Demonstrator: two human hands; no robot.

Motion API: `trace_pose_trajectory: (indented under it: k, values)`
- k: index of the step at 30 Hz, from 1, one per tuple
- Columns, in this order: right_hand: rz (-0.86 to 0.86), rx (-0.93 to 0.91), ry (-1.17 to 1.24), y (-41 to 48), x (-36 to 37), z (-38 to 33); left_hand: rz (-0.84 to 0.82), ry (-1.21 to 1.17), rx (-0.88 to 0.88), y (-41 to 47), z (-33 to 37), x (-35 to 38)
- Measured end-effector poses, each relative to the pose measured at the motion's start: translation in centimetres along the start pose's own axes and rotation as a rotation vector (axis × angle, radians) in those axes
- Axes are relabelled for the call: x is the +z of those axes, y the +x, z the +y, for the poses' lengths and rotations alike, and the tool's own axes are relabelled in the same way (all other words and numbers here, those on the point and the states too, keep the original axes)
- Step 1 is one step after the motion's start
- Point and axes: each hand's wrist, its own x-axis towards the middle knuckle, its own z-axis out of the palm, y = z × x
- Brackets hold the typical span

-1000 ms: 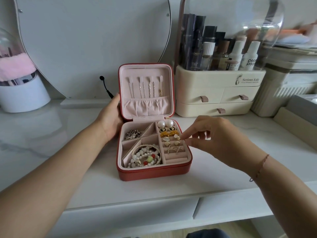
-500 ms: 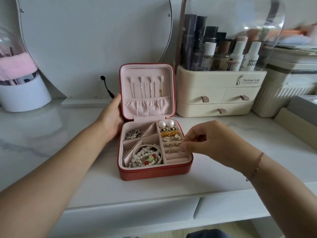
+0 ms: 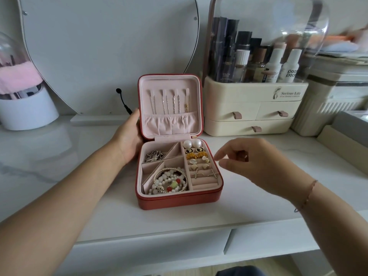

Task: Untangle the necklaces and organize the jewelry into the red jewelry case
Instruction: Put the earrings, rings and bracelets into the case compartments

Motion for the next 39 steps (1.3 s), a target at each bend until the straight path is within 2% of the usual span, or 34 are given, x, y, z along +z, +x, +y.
trace_pose_trajectory:
  k: [7,17,23,29,39]
  values:
    - [-0.252,-0.245,-0.224,1.5,-1.0,0.1,0.001,-0.004,0.005,-0.2,0.1,0.0]
    - [-0.317,-0.262,-0.246,2.3,-1.4,-0.2,-0.012,-0.014,-0.012,0.0,0.0,-0.2]
    - [-0.191,-0.252,-0.106,2.1,-1.1,0.7,-0.01,0.007,0.019,-0.1,-0.1,0.1]
    - [-0.038,-0.217,-0.083,0.8,0.3,0.8,0.002,0.058,0.062,0.2,-0.2,-0.2]
    - [-0.07,-0.105,-0.163,0.6,0.6,-0.2,0.014,0.027,0.043,0.1,-0.2,-0.1]
